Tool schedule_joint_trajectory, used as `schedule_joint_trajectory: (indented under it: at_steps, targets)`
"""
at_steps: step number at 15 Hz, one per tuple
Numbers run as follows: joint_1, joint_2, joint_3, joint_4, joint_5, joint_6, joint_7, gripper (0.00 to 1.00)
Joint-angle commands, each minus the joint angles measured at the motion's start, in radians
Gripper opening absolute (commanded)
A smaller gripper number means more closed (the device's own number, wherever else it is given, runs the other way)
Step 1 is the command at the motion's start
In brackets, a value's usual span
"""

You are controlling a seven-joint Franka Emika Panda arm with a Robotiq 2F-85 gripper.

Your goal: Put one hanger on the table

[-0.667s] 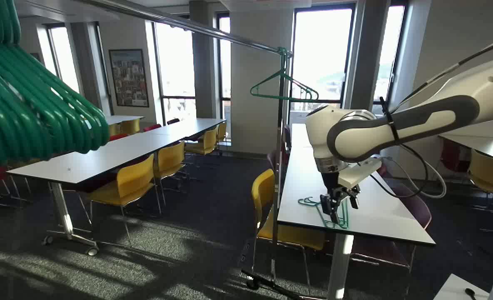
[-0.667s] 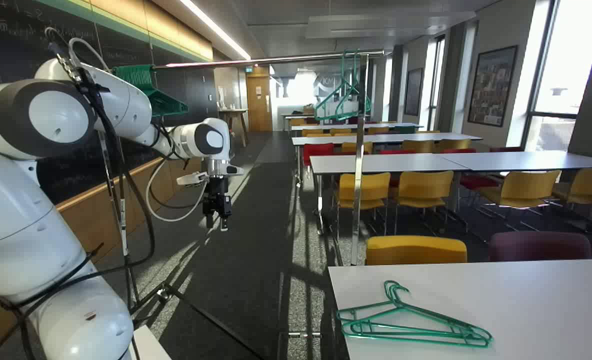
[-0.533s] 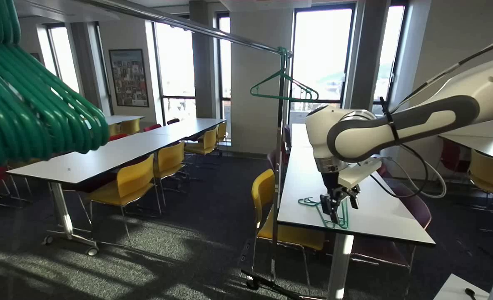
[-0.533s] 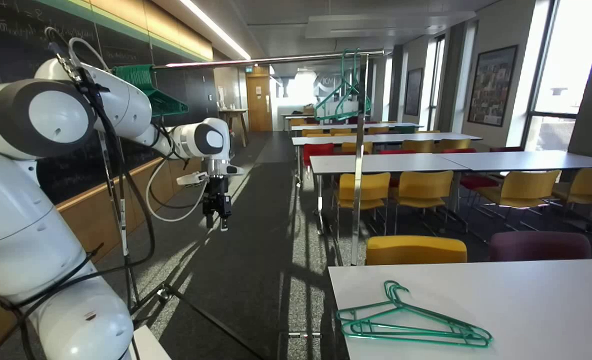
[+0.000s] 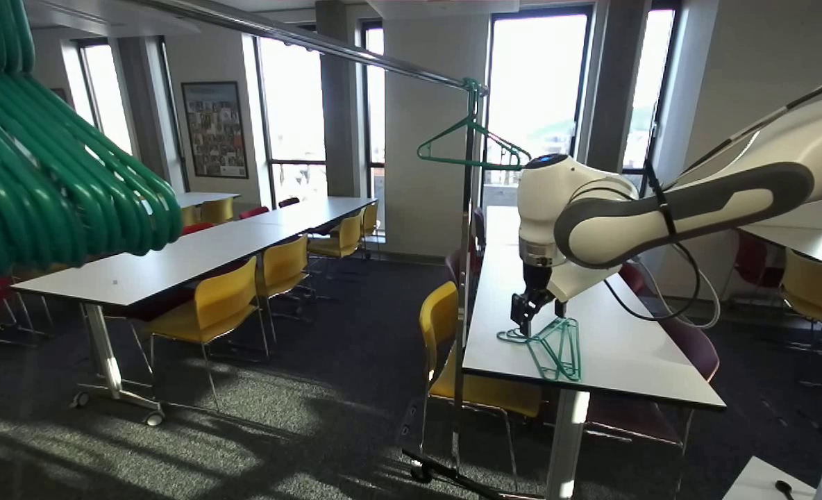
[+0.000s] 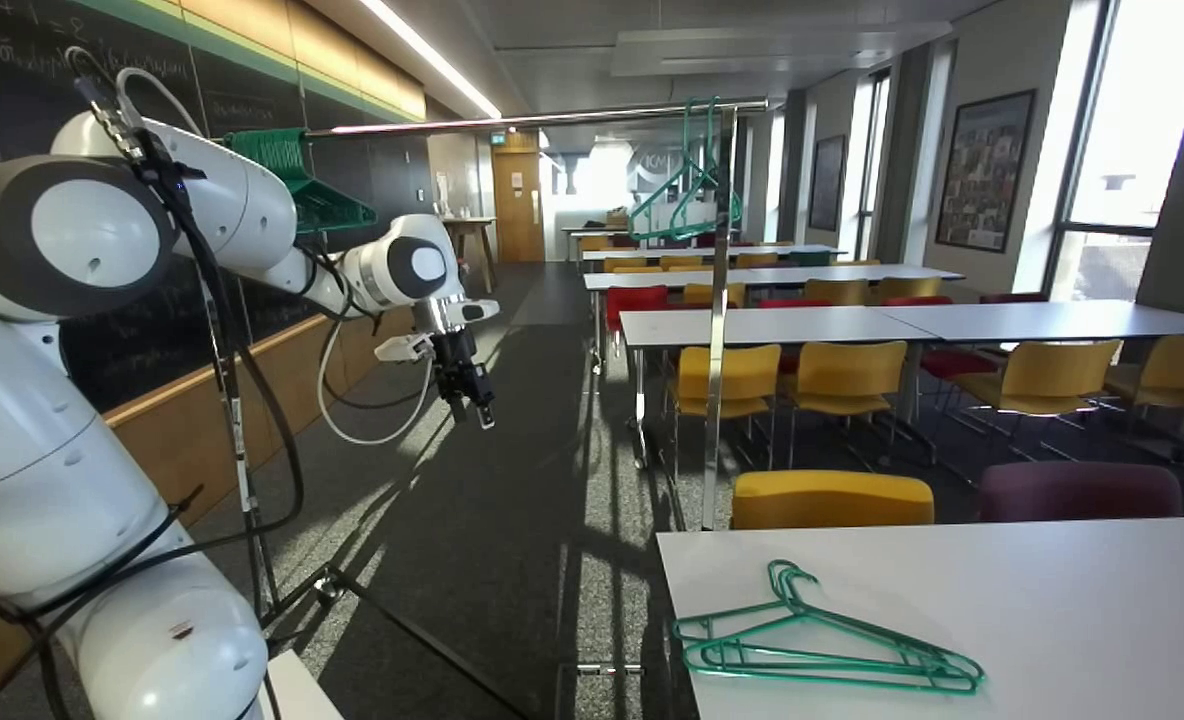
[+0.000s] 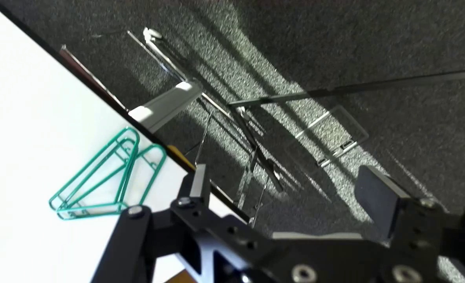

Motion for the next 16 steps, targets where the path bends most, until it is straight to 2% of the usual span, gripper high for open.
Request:
schedule_joint_trajectory:
  at_steps: [1, 6, 10, 12, 15, 16]
  targets:
    - [0.004, -0.055, 0.004, -0.012, -0.158, 0.070, 0.049, 1.00]
    - [-0.010, -0.080, 0.032, -0.017, -0.420, 0.139, 0.154, 1.00]
    - [-0.002, -0.097, 0.043, -0.025, -0.633, 0.176, 0.295, 1.00]
    - [0.009, -0.102, 0.040, -0.023, -0.704, 0.176, 0.372, 1.00]
    - [0.026, -0.108, 0.029, -0.019, -0.754, 0.164, 0.484, 1.00]
    - [0.057, -0.086, -0.009, 0.002, -0.614, 0.160, 0.455, 1.00]
